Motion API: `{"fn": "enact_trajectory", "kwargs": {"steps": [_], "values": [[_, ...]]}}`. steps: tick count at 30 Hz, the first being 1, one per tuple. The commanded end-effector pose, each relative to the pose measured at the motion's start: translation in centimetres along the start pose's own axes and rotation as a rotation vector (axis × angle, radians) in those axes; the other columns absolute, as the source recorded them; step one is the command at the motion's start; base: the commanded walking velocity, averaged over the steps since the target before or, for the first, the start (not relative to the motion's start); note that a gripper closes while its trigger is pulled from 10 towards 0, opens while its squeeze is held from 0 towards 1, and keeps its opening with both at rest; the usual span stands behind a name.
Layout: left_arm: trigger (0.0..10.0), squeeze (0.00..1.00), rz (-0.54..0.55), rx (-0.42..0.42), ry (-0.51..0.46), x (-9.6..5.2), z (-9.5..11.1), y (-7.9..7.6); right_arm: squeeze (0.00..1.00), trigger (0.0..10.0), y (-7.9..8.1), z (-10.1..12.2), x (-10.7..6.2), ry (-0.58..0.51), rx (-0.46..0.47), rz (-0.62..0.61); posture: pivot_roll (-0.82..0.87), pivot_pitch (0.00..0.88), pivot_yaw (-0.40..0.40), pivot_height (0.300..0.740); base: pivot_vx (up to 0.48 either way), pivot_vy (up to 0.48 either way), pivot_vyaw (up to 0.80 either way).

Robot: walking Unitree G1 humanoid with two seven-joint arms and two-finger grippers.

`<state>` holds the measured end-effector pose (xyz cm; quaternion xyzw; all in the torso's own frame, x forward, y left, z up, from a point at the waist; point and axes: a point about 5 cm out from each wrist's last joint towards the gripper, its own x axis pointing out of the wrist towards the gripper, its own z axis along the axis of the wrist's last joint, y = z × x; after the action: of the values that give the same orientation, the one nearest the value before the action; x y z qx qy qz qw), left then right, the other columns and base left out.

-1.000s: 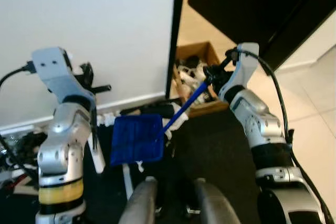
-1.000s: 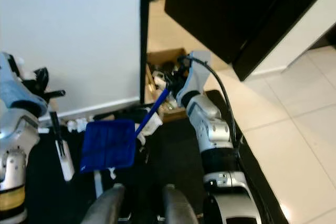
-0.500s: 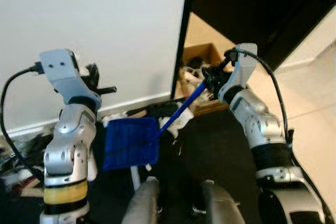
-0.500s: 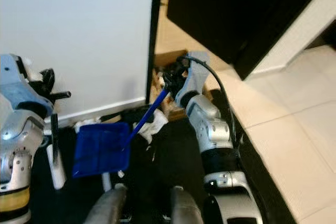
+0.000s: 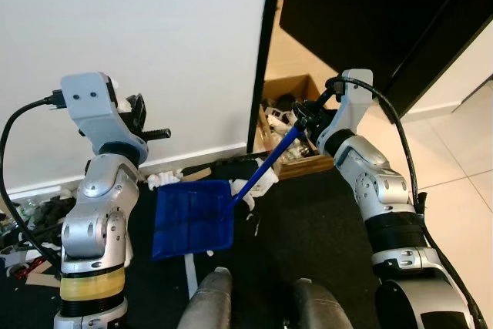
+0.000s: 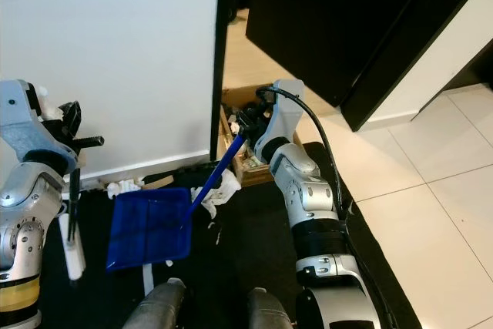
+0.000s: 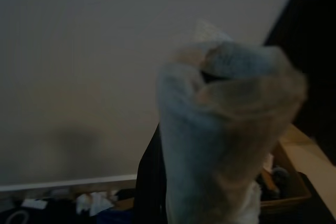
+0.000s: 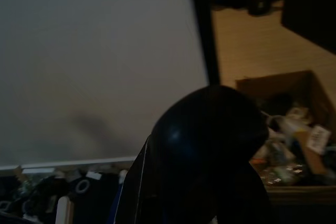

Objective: Sweep floor

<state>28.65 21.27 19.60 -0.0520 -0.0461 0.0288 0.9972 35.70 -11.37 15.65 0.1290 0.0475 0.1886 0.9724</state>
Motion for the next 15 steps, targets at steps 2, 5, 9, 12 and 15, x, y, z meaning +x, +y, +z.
{"fn": "enact_trajectory", "kwargs": {"steps": [2,5,9,12,15], "values": [[10.0,0.00,0.001,-0.002,-0.014,-0.1,0.2,-0.3,0.00,10.0,0.0,0.4,0.0,-0.030,0.020,0.002,0.03,0.179,-0.045,0.740,0.000,0.000,0.00],[10.0,0.00,0.006,-0.005,-0.010,-0.1,0.0,-0.2,0.00,10.0,-0.1,0.3,-0.1,-0.028,0.019,0.001,0.02,0.183,-0.045,0.740,0.000,0.000,0.00],[10.0,0.00,0.019,0.011,0.005,-0.2,-0.4,0.1,0.00,10.0,-0.2,0.2,-0.2,-0.021,0.001,-0.001,0.02,0.185,-0.044,0.740,0.000,0.000,0.00],[10.0,0.00,0.024,0.016,0.016,-0.3,-0.7,0.3,0.00,10.0,-0.5,0.1,-0.2,-0.017,-0.071,-0.005,0.02,0.187,-0.044,0.740,0.000,0.000,0.00],[10.0,0.00,0.024,0.010,0.028,-0.3,-1.0,0.4,0.00,10.0,-0.8,0.1,-0.3,-0.014,-0.103,-0.014,0.03,0.189,-0.043,0.740,0.000,0.000,0.00]]}}
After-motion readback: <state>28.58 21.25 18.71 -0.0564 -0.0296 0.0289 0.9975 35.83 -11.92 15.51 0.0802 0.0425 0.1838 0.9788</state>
